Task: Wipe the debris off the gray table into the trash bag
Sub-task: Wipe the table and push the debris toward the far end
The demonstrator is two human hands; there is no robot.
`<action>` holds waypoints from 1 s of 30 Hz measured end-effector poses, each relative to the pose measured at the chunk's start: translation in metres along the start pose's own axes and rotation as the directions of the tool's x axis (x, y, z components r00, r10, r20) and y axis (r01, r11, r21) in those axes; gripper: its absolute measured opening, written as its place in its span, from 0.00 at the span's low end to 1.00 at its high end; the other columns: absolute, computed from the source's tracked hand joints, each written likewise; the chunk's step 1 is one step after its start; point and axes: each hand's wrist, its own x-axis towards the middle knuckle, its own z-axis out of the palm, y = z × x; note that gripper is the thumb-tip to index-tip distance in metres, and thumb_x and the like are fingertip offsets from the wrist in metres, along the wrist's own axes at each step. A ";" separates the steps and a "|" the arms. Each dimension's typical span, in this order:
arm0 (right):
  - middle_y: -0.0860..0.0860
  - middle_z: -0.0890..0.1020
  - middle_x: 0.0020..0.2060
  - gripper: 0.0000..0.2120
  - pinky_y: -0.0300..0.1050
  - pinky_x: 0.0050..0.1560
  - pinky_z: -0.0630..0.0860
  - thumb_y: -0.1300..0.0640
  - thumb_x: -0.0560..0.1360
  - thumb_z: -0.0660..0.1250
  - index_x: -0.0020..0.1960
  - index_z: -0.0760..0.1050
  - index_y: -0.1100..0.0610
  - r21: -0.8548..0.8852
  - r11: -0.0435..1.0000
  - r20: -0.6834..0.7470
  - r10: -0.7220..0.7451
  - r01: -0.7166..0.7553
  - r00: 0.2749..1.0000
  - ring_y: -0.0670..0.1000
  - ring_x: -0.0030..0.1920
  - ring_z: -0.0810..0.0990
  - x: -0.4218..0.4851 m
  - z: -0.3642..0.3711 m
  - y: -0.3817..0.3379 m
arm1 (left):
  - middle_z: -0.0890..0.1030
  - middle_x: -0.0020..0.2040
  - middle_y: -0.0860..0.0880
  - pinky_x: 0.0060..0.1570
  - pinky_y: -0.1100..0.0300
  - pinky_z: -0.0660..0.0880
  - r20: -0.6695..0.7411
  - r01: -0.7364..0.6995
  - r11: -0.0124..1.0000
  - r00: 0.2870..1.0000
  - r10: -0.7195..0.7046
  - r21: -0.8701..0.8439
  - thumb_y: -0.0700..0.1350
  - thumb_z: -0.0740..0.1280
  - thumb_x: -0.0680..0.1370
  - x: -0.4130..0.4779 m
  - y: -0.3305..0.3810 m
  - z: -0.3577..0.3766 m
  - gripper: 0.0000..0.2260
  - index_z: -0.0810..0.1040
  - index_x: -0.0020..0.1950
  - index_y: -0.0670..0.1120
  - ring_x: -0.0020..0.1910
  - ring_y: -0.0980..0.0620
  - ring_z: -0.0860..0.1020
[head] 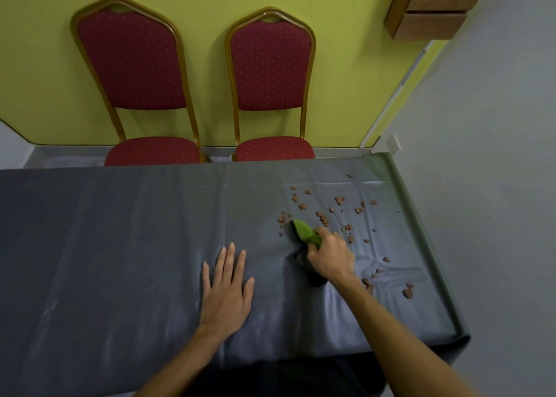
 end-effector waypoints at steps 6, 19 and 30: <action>0.53 0.77 0.52 0.12 0.56 0.49 0.78 0.49 0.74 0.64 0.56 0.72 0.50 0.058 0.995 -0.034 0.078 -0.076 0.996 0.56 0.49 0.77 0.006 -0.008 0.011 | 0.44 0.81 0.49 0.77 0.39 0.45 0.013 0.002 1.000 1.000 -0.002 0.006 0.60 0.42 0.81 0.000 0.000 0.000 0.29 0.49 0.80 0.49 0.80 0.49 0.41; 0.52 0.78 0.51 0.11 0.51 0.45 0.76 0.50 0.74 0.64 0.56 0.73 0.48 0.069 0.993 -0.026 0.097 -0.095 0.995 0.55 0.49 0.77 0.000 -0.008 0.019 | 0.52 0.81 0.47 0.75 0.38 0.52 0.002 0.011 1.000 1.000 -0.011 0.017 0.60 0.38 0.81 0.000 0.002 -0.003 0.30 0.56 0.79 0.48 0.80 0.48 0.49; 0.49 0.76 0.53 0.15 0.49 0.45 0.77 0.47 0.75 0.65 0.60 0.69 0.47 0.069 0.997 0.062 -0.040 0.035 0.997 0.51 0.47 0.76 -0.031 0.017 0.008 | 0.52 0.81 0.47 0.74 0.37 0.53 0.013 0.016 1.000 1.000 -0.016 0.017 0.60 0.39 0.82 0.002 0.001 0.002 0.30 0.56 0.80 0.48 0.80 0.47 0.50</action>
